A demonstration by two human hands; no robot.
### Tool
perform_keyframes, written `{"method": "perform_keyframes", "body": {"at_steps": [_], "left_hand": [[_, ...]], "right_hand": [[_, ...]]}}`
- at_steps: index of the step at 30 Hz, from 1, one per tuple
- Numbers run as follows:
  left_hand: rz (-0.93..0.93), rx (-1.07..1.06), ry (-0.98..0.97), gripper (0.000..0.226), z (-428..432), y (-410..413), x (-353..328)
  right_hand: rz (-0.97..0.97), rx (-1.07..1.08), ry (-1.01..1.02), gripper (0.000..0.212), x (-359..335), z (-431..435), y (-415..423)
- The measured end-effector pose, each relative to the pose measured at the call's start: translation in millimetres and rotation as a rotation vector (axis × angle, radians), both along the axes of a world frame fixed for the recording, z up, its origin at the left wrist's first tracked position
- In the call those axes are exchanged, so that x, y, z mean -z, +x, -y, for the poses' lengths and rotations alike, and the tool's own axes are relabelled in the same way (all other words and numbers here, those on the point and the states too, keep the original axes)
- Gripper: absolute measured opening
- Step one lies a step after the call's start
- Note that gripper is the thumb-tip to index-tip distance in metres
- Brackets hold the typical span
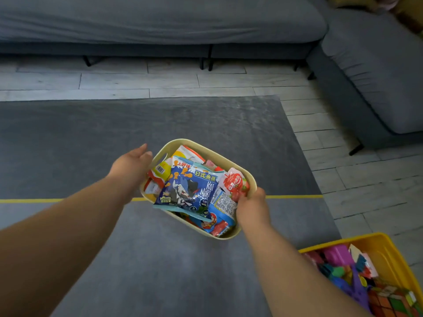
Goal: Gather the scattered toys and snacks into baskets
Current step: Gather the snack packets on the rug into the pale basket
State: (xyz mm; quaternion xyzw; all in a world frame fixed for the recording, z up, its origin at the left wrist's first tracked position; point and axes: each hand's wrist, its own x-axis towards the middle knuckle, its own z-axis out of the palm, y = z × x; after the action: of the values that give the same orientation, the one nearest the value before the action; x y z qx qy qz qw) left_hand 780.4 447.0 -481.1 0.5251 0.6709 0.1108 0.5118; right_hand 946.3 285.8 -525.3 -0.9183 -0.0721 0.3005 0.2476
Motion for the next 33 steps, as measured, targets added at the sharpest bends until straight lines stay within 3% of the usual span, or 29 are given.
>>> {"method": "perform_keyframes", "body": {"at_steps": [1, 5, 9, 15, 19, 33], "left_hand": [[0.045, 0.009, -0.063, 0.055, -7, 3, -1], [-0.099, 0.239, 0.032, 0.028, -6, 5, 7], [-0.019, 0.143, -0.012, 0.019, 9, 9, -3], [0.246, 0.135, -0.114, 0.034, 56, 56, -23], [0.313, 0.123, -0.144, 0.041, 98, 105, -22], [0.202, -0.054, -0.102, 0.039, 215, 213, 7]], "right_hand": [[-0.007, -0.002, -0.018, 0.029, -1, 1, -2], [0.048, -0.047, -0.041, 0.023, -7, 2, 1], [0.1, -0.051, -0.037, 0.018, -14, 6, 25], [0.295, -0.087, -0.065, 0.023, -43, 28, 112], [0.399, -0.16, -0.093, 0.026, -61, 43, 177], [0.365, -0.282, -0.049, 0.024, -31, 130, 285]]}}
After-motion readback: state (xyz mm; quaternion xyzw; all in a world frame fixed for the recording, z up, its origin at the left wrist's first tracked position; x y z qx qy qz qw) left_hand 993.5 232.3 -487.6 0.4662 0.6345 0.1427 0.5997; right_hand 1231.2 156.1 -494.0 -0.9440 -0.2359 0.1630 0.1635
